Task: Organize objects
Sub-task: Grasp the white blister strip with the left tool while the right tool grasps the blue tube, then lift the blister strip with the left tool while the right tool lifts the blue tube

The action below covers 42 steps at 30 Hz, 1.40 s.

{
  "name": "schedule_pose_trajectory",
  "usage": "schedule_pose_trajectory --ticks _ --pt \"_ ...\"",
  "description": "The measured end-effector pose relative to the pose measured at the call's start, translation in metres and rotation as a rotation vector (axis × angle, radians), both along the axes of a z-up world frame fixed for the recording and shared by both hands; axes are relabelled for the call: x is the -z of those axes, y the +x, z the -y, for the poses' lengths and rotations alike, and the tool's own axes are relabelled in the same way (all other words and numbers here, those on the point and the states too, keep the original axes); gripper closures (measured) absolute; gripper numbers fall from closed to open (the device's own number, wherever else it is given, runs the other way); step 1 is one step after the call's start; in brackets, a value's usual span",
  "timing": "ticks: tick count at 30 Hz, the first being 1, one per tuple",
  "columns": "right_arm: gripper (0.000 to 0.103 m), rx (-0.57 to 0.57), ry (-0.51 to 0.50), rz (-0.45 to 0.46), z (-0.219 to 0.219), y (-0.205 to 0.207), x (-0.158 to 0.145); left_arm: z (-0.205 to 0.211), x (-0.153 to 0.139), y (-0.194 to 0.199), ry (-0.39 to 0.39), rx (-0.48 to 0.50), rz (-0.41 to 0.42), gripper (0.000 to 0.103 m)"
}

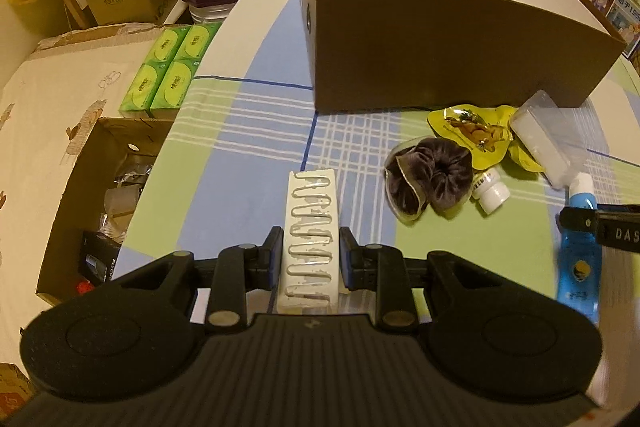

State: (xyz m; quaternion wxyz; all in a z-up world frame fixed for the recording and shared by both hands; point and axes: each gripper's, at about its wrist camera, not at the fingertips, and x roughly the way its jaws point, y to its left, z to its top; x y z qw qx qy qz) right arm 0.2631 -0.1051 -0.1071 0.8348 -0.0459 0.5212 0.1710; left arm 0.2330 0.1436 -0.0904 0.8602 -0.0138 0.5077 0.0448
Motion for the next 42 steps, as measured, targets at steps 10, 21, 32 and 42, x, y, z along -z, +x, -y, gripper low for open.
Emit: schedule_pose_trajectory --ticks 10,21,32,42 --pt "0.069 -0.074 -0.008 0.017 0.039 -0.019 0.001 0.006 0.005 -0.003 -0.013 0.005 -0.014 0.079" --pt "0.056 0.043 0.051 0.025 0.069 -0.034 -0.004 0.004 0.007 0.002 -0.023 -0.005 -0.023 0.060" --pt "0.055 0.059 -0.043 0.059 0.051 -0.043 -0.001 0.005 0.009 0.009 0.009 0.007 -0.023 0.078" --pt "0.067 -0.022 -0.085 0.092 0.040 -0.050 0.001 0.007 0.009 0.007 0.016 0.019 -0.024 0.080"
